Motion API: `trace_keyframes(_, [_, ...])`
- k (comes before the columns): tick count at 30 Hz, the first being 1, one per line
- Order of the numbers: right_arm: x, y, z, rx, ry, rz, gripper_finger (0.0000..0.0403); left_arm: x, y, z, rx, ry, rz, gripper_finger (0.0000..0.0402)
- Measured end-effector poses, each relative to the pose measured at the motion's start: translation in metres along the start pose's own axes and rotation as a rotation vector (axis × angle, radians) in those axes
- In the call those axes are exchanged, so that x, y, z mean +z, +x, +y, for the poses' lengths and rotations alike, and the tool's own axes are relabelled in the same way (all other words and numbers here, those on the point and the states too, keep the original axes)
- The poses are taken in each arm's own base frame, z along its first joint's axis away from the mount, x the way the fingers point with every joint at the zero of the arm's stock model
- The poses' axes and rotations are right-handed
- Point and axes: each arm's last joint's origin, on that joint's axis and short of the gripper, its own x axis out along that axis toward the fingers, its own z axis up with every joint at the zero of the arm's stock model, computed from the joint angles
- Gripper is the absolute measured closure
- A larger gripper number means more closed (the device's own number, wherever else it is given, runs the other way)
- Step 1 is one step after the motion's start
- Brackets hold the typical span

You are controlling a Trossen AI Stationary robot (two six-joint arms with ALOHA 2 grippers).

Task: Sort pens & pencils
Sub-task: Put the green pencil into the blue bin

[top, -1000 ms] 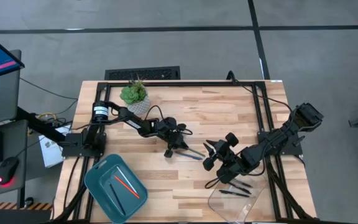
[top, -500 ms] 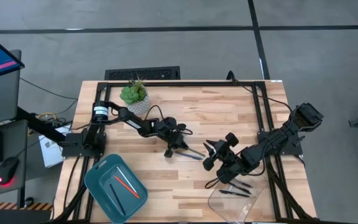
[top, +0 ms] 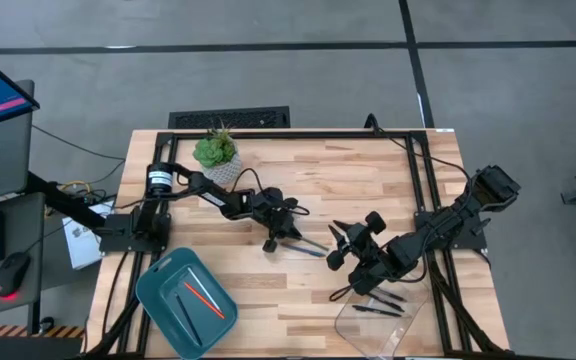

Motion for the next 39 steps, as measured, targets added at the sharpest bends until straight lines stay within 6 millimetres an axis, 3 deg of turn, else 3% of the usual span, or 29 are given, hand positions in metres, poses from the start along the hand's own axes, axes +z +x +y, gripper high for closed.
trace_keyframes(12, [0.033,-0.015,-0.013,-0.005,0.014,-0.09,0.0295,0.01,-0.004,0.002,-0.003,-0.039,-0.01,0.0387])
trace_keyframes(18, [0.051,-0.023,-0.021,0.026,0.034,-0.103,0.0295,0.027,0.0,0.006,-0.038,-0.063,-0.06,0.0387])
trace_keyframes(25, [0.057,-0.026,-0.024,0.032,-0.029,-0.107,0.0295,0.055,0.0,0.008,-0.111,-0.062,-0.05,0.0387])
trace_keyframes(32, [0.057,-0.026,-0.024,0.032,-0.057,-0.108,0.0295,0.099,-0.026,-0.004,-0.145,0.032,-0.024,0.0387])
trace_keyframes(39, [0.057,-0.027,-0.023,0.04,-0.052,-0.11,0.0295,0.131,-0.07,-0.026,-0.186,0.081,-0.014,0.0387])
